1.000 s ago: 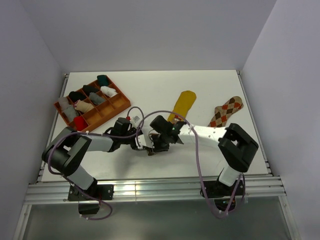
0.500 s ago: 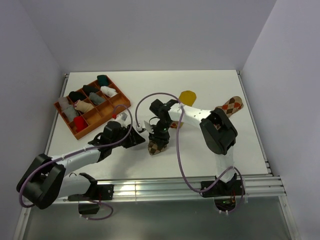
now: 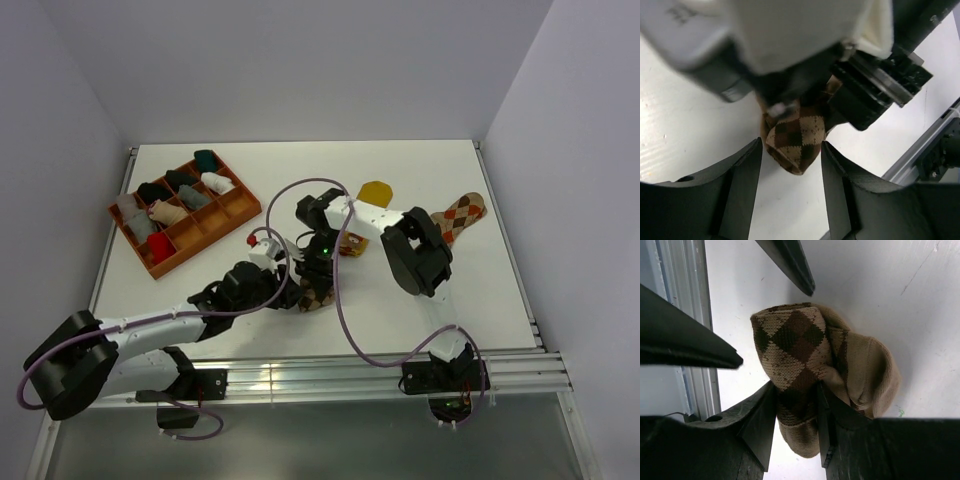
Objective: Roll the socks
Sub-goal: Roll the sock at the center of the board.
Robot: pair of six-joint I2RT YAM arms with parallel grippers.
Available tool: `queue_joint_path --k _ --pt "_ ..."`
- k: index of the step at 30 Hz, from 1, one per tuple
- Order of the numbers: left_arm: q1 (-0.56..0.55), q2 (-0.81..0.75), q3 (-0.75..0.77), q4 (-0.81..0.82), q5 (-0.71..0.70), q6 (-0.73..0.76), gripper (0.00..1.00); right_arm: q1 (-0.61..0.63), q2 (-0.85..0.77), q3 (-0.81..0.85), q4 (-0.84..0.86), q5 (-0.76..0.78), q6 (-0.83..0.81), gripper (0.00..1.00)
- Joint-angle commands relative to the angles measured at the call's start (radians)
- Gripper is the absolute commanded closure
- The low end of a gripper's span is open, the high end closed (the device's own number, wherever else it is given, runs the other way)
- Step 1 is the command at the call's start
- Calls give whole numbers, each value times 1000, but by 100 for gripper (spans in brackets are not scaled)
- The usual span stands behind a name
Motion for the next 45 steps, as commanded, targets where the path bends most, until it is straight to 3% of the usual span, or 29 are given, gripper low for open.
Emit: queue_joint_path --k 1,10,22,28,35,45 --pt "-28 25 2 124 -34 70 44 -4 42 22 -38 26 10 59" --pt "-77 140 -21 270 -47 93 45 -37 96 65 -68 -6 22 59" --pt "-115 222 -14 282 -106 70 48 -55 127 97 -79 -35 54 58" --pt "-122 254 -33 287 -132 1 59 -66 117 92 -47 -53 97 55" --pt "-123 272 -26 220 -156 -61 90 -92 47 34 40 -84 152 43" --pt "-123 311 20 109 -161 -87 98 -146 -105 -108 231 -63 255 34"
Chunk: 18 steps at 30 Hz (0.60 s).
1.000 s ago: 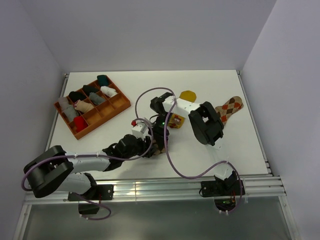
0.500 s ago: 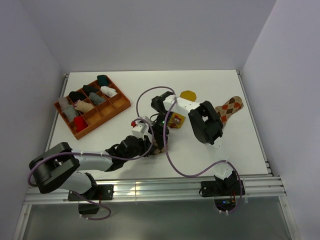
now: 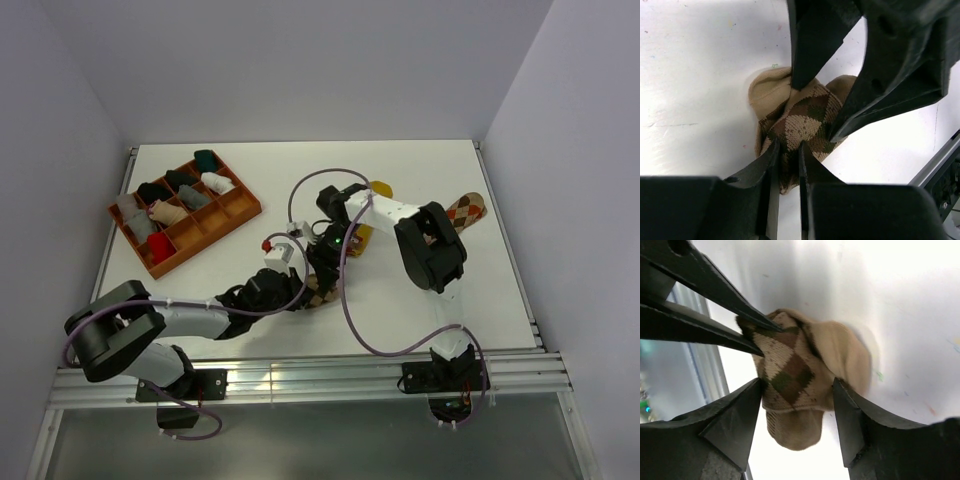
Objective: Roll the socks
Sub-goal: Roll the sock at the center of the board.
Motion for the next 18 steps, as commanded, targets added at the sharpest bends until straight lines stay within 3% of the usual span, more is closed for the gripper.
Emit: queue_joint_path --k 1,10,18 --pt "-8 42 12 -163 -13 -8 98 -36 -95 -50 130 37 40 33" --pt "0 85 84 -286 10 -41 99 -105 -306 -234 323 49 80 28" --pt "52 105 162 -395 122 -53 99 -150 -483 -421 464 90 45 27"
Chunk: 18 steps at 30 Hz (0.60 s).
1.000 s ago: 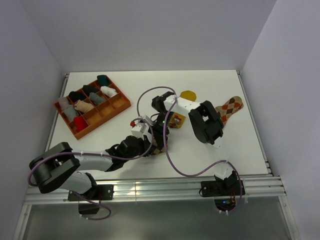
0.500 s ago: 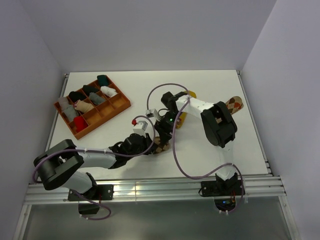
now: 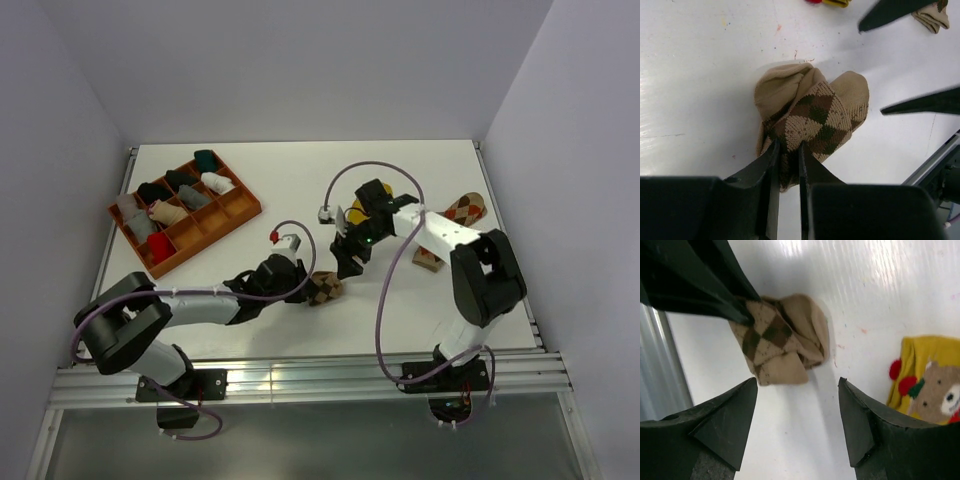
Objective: Roll the socks
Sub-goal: Roll the sock at the center of the board.
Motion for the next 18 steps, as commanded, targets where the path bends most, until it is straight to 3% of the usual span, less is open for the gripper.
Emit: queue_joint_path --k 1,5,11,18 --pt "32 45 23 -218 90 9 99 -10 -123 -104 128 60 -33 27" --pt "97 61 63 -266 175 26 99 -11 -313 -314 321 125 -79 25" --pt "149 117 121 -335 284 64 100 19 -451 -486 472 192 -133 20" --pt "171 168 178 -394 339 100 100 174 -576 -708 749 375 -202 17"
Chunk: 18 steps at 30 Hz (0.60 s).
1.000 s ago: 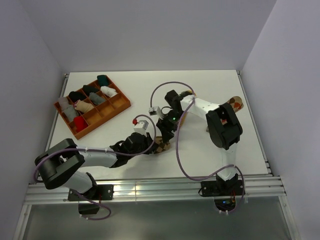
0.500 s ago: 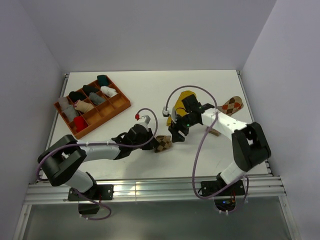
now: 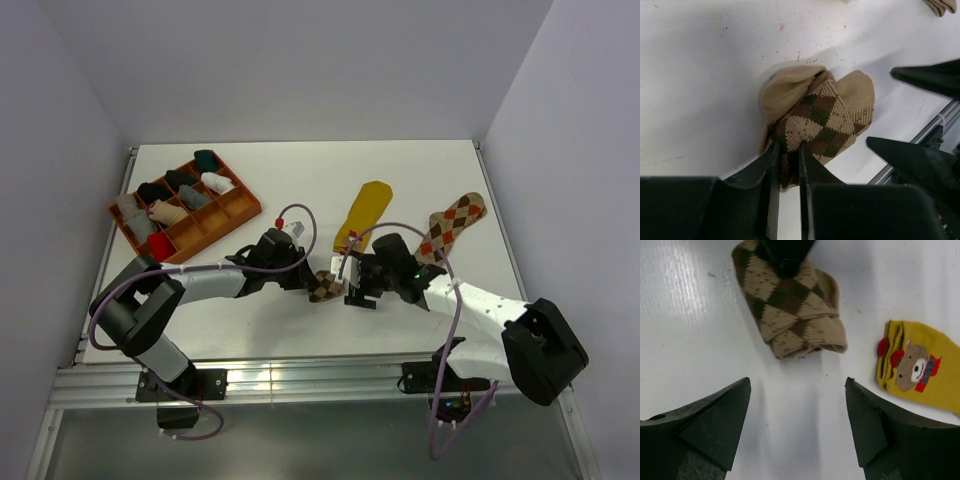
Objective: Roll the socks
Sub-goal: Roll the sock at the center of the board.
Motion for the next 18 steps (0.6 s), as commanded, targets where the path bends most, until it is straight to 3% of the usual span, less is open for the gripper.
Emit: queue_joint_path --k 1,7,18 --pt "3 58 0 -180 14 67 100 93 -57 -79 226 126 -73 16" --pt "10 93 23 -191 47 81 100 168 -69 -143 361 196 -108 12" --pt "42 124 54 -208 122 107 100 250 15 -139 374 249 -209 11"
